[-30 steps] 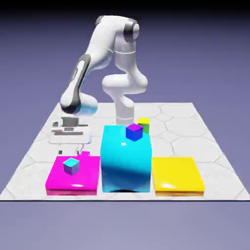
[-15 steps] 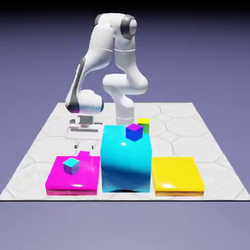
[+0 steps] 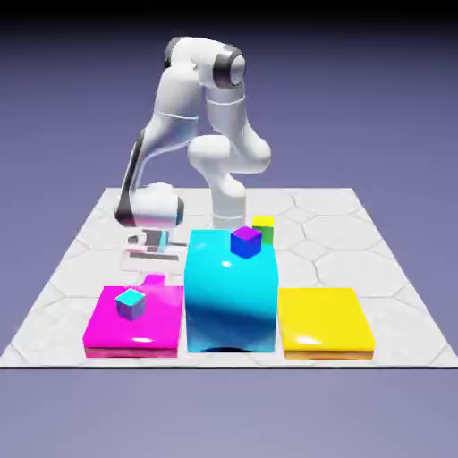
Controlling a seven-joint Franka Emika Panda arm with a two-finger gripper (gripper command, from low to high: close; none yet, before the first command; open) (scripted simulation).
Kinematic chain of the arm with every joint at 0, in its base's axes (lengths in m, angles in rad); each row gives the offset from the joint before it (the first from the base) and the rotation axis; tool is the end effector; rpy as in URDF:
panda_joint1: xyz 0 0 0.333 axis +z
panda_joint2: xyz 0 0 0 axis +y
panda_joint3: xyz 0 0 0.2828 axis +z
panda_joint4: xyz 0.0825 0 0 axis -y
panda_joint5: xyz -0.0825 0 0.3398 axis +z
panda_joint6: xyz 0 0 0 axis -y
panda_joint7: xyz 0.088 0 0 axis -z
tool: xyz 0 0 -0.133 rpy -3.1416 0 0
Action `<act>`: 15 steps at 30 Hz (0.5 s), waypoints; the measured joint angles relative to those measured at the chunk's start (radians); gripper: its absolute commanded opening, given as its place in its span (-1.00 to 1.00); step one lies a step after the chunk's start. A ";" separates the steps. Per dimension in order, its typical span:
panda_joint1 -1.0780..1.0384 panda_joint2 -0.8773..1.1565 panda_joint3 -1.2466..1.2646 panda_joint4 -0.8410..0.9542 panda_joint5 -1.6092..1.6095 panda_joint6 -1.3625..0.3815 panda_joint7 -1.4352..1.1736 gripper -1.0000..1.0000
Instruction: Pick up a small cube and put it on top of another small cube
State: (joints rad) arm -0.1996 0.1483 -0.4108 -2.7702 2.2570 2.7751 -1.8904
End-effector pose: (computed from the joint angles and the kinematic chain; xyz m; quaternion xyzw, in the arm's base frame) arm 0.2202 -0.1994 0.1362 -0.8654 0.4313 -0.2412 0.0833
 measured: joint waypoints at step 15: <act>0.069 -0.220 -0.022 0.077 -0.456 -0.131 0.254 -1.00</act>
State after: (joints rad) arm -0.1302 -0.0721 -0.4330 -2.6930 1.8006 2.6443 -1.6367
